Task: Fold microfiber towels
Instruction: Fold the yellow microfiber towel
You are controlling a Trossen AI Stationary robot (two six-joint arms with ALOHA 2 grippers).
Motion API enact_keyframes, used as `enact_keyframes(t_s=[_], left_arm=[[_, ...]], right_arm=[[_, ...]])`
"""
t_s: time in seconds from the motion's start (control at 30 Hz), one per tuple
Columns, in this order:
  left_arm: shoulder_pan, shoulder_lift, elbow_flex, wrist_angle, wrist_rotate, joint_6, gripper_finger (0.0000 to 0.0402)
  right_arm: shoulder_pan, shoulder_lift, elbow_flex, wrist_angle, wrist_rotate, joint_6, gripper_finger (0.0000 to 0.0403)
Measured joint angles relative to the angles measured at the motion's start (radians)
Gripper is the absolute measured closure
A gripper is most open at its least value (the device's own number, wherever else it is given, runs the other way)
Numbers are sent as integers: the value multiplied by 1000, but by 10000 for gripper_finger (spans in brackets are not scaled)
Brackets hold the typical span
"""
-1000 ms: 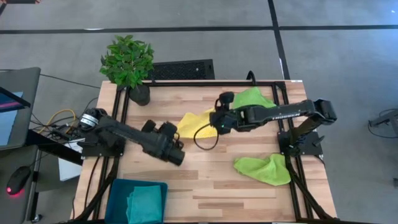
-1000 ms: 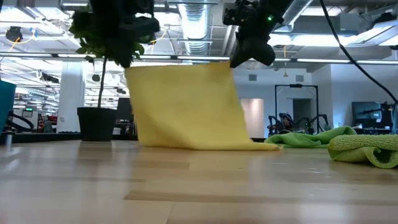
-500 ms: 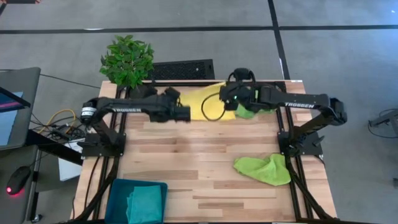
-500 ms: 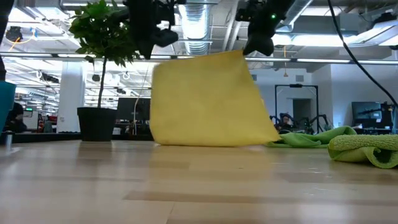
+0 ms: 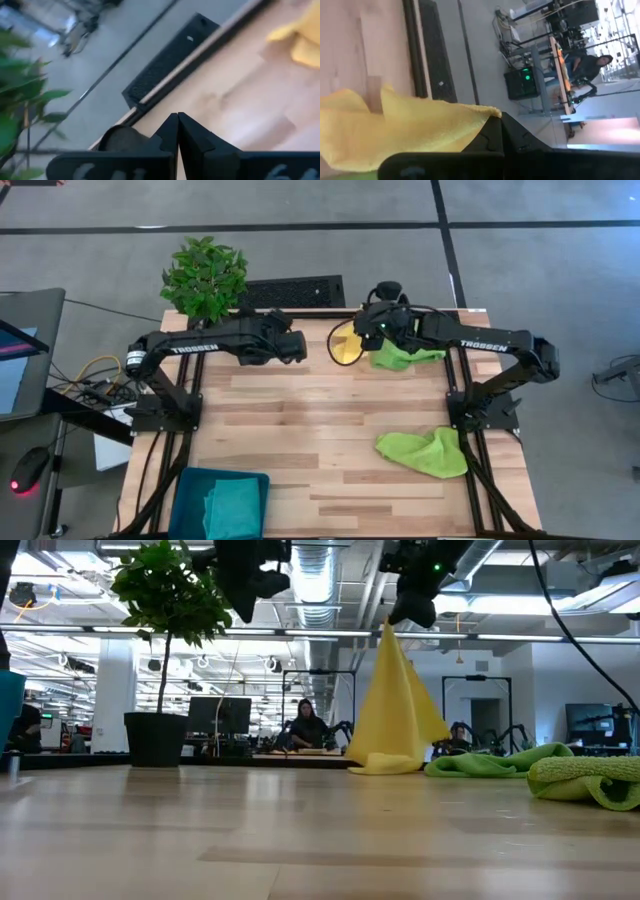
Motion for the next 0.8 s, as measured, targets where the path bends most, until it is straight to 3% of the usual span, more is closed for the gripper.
enact_keyframes(t_s=[0.13, 0.33, 0.57, 0.67, 0.8], left_arm=[[16, 1, -37, 177, 142, 231, 401], [67, 1, -127, 474, 489, 516, 401], [92, 2, -293, 824, 710, 663, 401], [87, 2, -353, 961, 740, 627, 401], [63, 17, -430, 1135, 700, 607, 401]], right_arm=[[13, -1, 0, -1, -1, -6, 402], [51, -1, 0, -31, -1, -1, 402], [100, -19, 0, -79, 0, 12, 402], [112, -46, 0, -105, -24, 42, 402], [118, -79, 0, -127, -98, 81, 401]])
